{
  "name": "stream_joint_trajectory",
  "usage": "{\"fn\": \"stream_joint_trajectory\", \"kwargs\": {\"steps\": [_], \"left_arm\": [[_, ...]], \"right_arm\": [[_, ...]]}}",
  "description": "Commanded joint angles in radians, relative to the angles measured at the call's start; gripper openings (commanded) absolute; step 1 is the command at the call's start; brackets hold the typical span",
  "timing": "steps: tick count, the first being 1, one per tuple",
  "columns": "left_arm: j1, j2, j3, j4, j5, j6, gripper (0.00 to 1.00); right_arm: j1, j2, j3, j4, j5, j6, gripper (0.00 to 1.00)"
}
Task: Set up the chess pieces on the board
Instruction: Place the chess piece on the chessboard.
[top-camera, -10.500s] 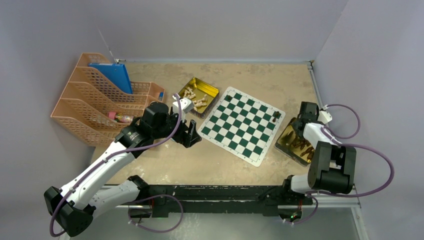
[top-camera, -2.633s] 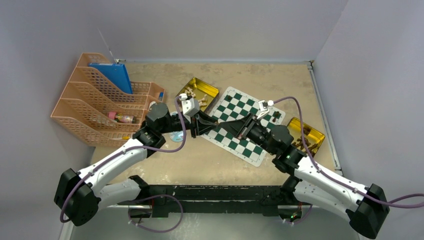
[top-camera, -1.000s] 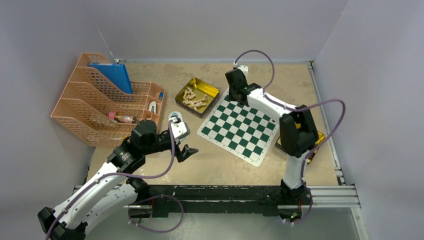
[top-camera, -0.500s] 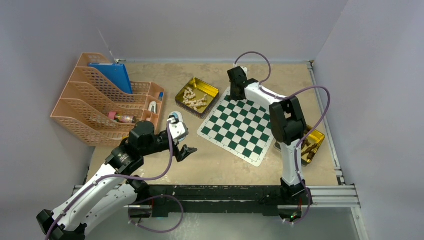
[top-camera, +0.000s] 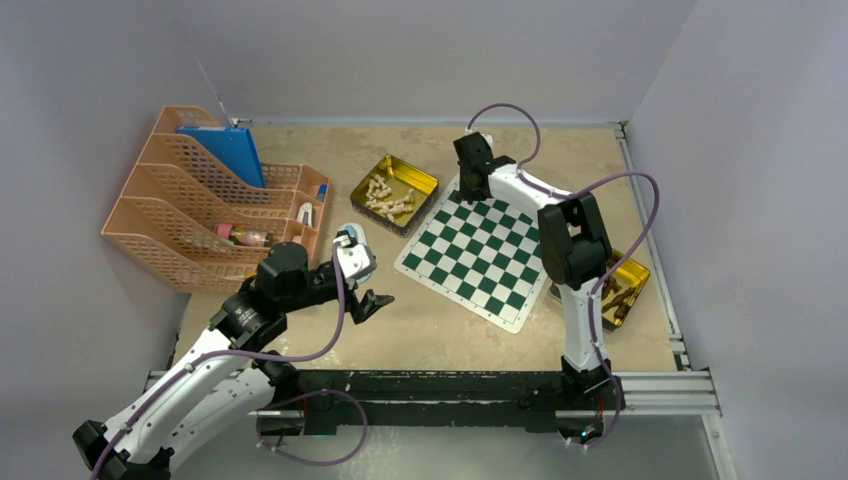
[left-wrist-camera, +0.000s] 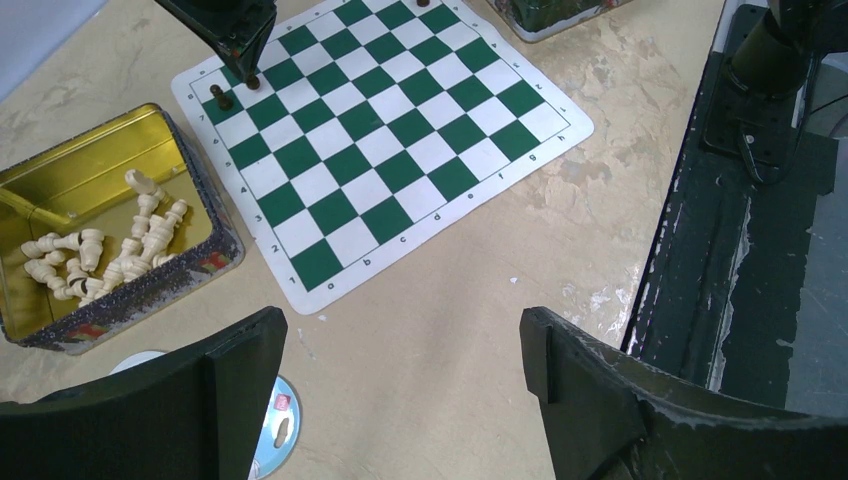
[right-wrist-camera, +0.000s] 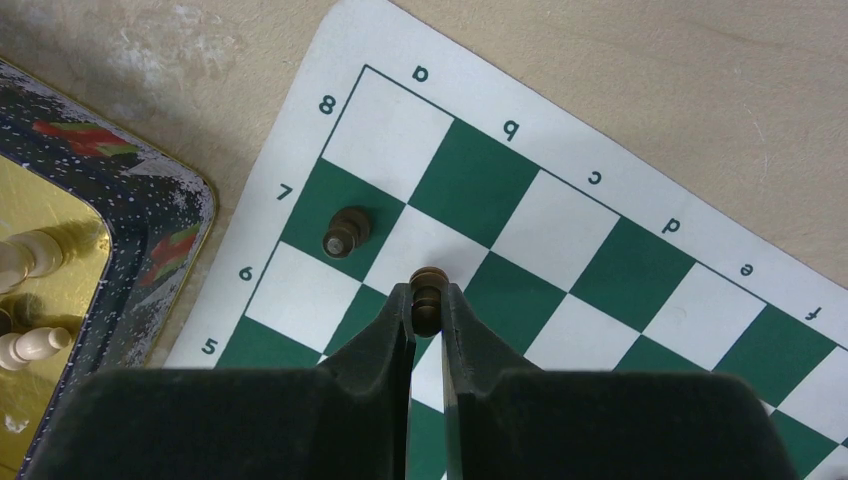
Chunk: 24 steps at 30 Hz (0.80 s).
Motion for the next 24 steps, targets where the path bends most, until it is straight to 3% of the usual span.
{"fn": "stream_joint_trajectory", "kwargs": {"steps": [1, 15, 24], "left_arm": [[0.0, -0.011, 0.005, 0.022, -0.003, 0.005, 0.87], [0.001, -0.003, 0.011, 0.017, 0.0, 0.003, 0.87], [0.0, -0.007, 0.0, 0.02, 0.008, 0.006, 0.88]], "right_arm": [[-0.002, 0.007, 0.05, -0.021, -0.007, 0.003, 0.13], [-0.002, 0.045, 0.067, -0.031, -0.009, 0.0, 0.17], [-0.003, 0.055, 0.109, -0.043, -0.007, 0.008, 0.29]]}}
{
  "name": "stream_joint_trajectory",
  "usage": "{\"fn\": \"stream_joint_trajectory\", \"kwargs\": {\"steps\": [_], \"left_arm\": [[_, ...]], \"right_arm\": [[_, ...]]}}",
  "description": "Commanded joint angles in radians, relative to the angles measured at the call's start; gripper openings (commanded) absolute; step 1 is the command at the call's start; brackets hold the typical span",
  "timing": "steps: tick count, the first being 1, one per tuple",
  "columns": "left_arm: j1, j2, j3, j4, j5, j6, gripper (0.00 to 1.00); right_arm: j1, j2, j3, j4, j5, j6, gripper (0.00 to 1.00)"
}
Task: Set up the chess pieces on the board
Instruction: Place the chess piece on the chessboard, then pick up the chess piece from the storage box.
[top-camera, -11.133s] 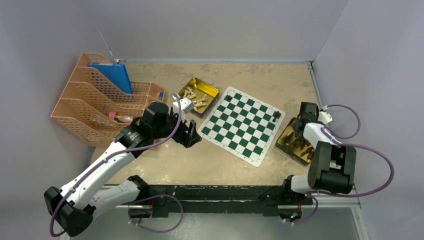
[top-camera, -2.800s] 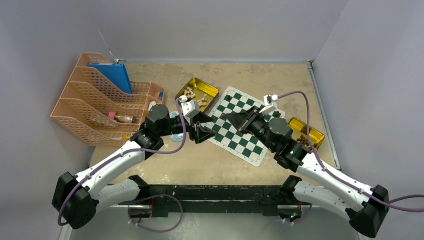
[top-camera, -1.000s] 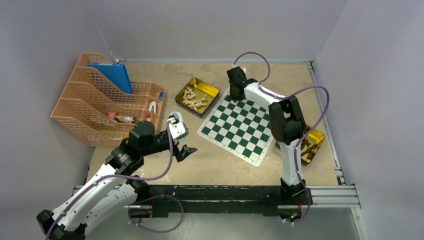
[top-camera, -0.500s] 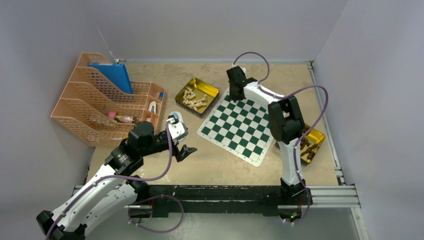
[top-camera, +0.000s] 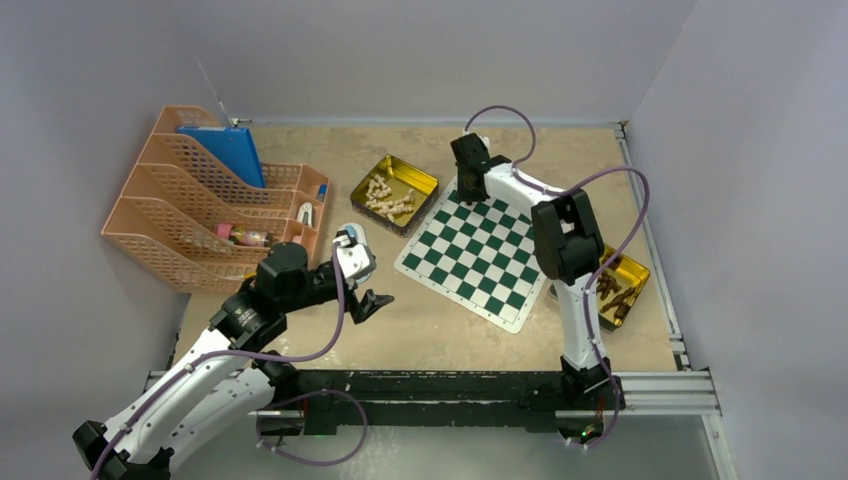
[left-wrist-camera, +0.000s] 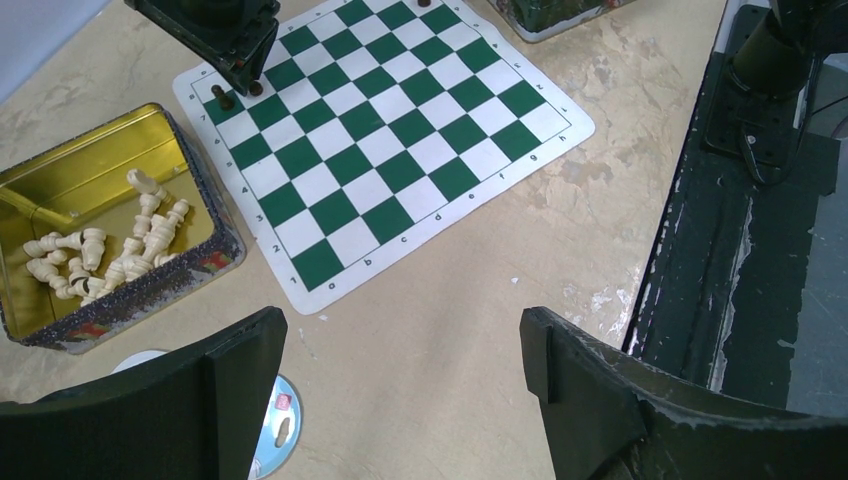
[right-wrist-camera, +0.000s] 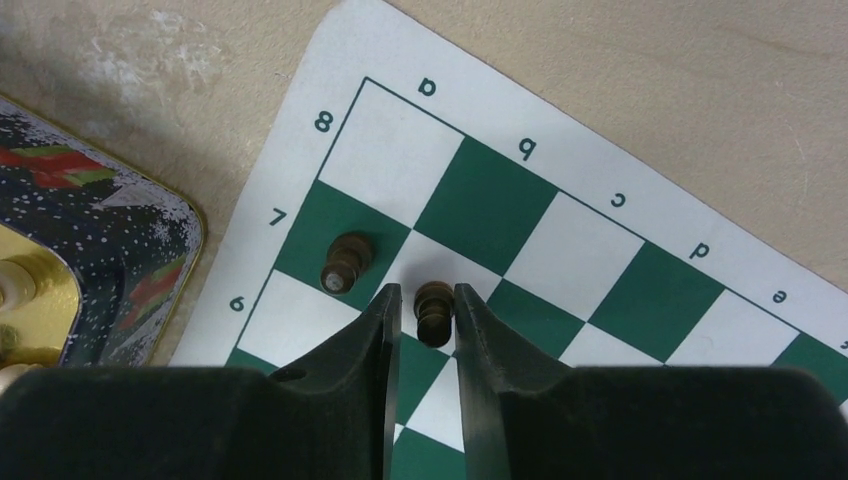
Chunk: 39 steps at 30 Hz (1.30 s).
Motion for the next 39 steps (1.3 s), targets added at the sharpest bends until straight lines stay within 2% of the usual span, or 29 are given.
{"fn": "stream_joint_trajectory", "kwargs": {"steps": [1, 8, 13, 25, 31, 39], "left_arm": [[0.0, 0.001, 0.0, 0.019, 0.02, 0.004, 0.88], [-0.001, 0.038, 0.02, 0.005, -0.015, -0.031, 0.88], [0.0, 0.034, 0.03, 0.01, -0.047, -0.066, 0.88], [-0.001, 0.002, 0.026, 0.024, -0.165, -0.144, 0.88], [0.0, -0.026, 0.012, 0.036, -0.319, -0.273, 0.88], [-0.001, 0.021, 0.034, -0.025, -0.255, -0.261, 0.88]], "right_arm": [[-0.003, -0.006, 0.064, -0.033, -0.001, 0.004, 0.31], [-0.007, -0.062, 0.072, -0.053, 0.019, 0.028, 0.37], [-0.007, -0.153, 0.012, -0.063, 0.022, 0.046, 0.4], [-0.007, -0.531, -0.314, -0.024, 0.045, 0.127, 0.36], [-0.007, -0.69, -0.474, 0.023, 0.028, 0.176, 0.31], [-0.007, -0.885, -0.686, 0.09, 0.142, 0.303, 0.31]]}}
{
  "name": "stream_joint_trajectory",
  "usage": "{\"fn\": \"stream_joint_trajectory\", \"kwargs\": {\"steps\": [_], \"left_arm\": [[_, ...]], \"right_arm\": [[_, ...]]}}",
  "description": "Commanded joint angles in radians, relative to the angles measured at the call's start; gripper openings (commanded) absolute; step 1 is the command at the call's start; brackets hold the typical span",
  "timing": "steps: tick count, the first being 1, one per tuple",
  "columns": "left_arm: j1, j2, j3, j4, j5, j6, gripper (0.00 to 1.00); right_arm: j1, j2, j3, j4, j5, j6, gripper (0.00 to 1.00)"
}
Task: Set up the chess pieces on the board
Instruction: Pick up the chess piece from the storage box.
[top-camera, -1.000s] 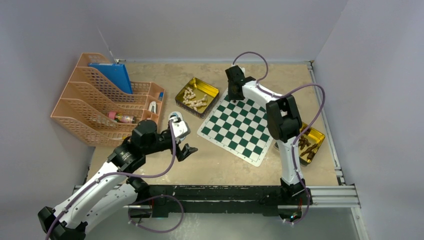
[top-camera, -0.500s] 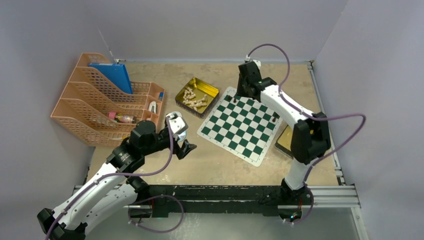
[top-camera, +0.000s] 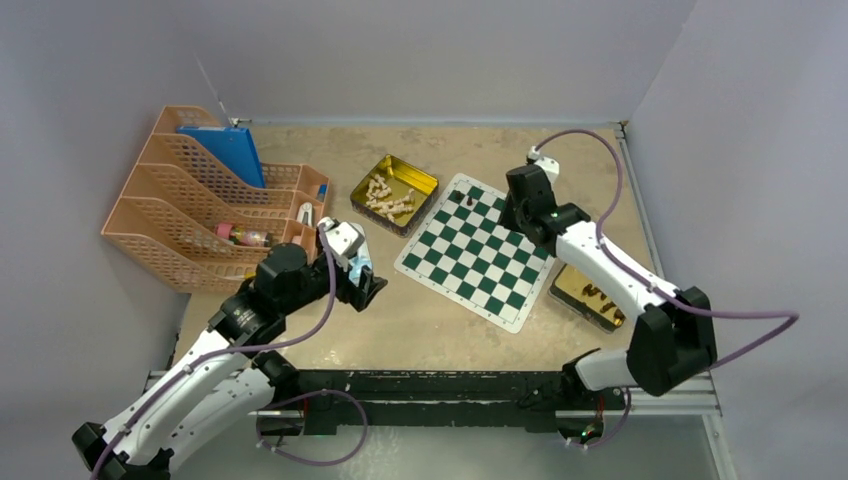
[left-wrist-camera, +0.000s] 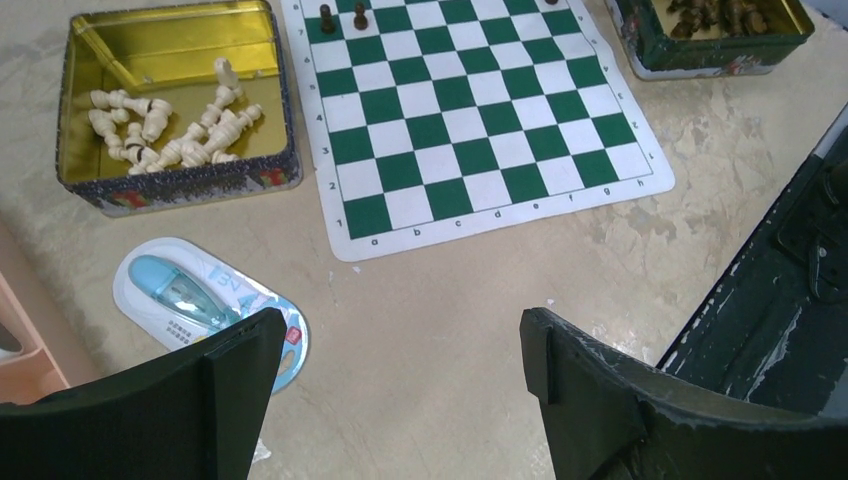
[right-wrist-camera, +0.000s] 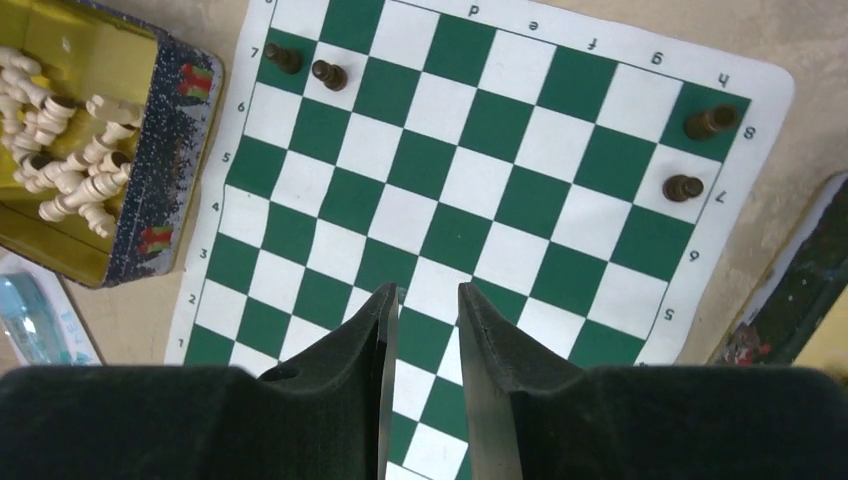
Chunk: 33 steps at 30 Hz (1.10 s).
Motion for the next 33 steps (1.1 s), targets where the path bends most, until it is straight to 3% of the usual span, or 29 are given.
{"fn": "stream_joint_trajectory", "kwargs": {"steps": [1, 5, 9, 13, 18, 25, 33], "left_arm": [[0.0, 0.048, 0.04, -0.016, 0.023, -0.015, 0.88], [0.002, 0.133, 0.066, -0.029, 0.03, -0.043, 0.88], [0.002, 0.205, 0.069, -0.033, 0.002, -0.127, 0.89], [0.002, 0.297, 0.191, -0.137, 0.121, -0.273, 0.89], [0.001, 0.4, 0.281, -0.218, 0.231, -0.382, 0.84], [0.002, 0.429, 0.332, -0.287, 0.225, -0.394, 0.83], [0.002, 0.408, 0.332, -0.342, 0.282, -0.373, 0.83]], "right_arm": [[-0.005, -0.11, -0.079, 0.071, 0.122, 0.128, 0.31], [-0.013, -0.17, -0.169, 0.079, 0.145, 0.239, 0.33], [-0.024, -0.156, -0.069, -0.147, 0.256, 0.365, 0.33], [-0.071, -0.203, 0.003, -0.319, 0.3, 0.487, 0.34], [-0.143, -0.23, -0.044, -0.368, 0.326, 0.56, 0.33], [-0.293, -0.259, -0.216, -0.258, 0.324, 0.422, 0.36], [-0.561, -0.182, -0.189, -0.281, 0.17, 0.3, 0.38]]}}
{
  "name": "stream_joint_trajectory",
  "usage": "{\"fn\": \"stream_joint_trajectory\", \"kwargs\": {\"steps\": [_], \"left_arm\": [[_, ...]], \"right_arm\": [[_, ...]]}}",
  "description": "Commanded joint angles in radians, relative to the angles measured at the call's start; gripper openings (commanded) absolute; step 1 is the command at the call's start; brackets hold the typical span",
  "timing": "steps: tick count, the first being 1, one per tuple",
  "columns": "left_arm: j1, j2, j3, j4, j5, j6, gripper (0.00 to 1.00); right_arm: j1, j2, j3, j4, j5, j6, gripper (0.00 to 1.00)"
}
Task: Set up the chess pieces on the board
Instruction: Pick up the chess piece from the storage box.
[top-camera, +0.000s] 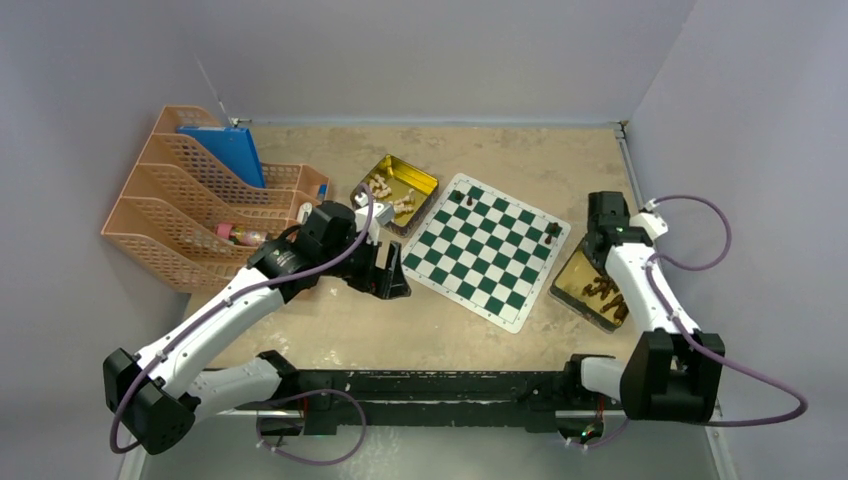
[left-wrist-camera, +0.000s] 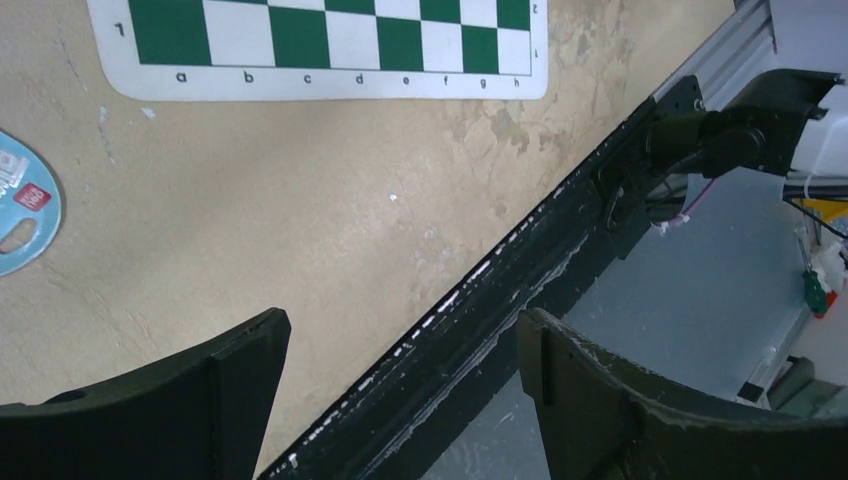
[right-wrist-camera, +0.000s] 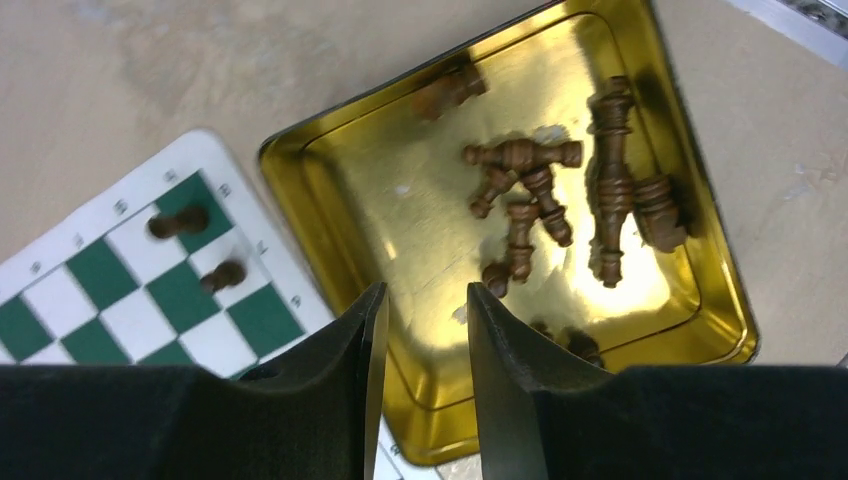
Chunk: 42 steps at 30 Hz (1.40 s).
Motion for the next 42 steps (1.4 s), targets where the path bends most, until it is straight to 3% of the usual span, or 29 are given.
{"fn": "stream_joint_trajectory", "kwargs": {"steps": [1, 8, 15, 24, 42], "left_arm": [[0.001, -0.028, 0.019, -0.03, 0.07, -0.004, 0.83], [0.002, -0.036, 0.021, -0.037, 0.069, 0.018, 0.83], [0.002, -0.048, -0.002, -0.042, 0.051, 0.028, 0.83], [-0.001, -0.031, 0.026, -0.049, 0.04, 0.043, 0.83], [-0.008, 0.005, 0.053, -0.031, 0.065, 0.048, 0.83]], "right_arm": [[-0.15, 0.031, 0.036, -0.008, -0.107, -0.073, 0.38], [-0.242, 0.063, -0.009, 0.0, -0.232, -0.045, 0.37], [-0.245, 0.142, -0.044, 0.023, -0.357, 0.004, 0.35], [-0.247, 0.1, -0.065, 0.035, -0.28, 0.01, 0.36], [-0.247, 0.133, -0.075, 0.028, -0.317, 0.008, 0.34]]}}
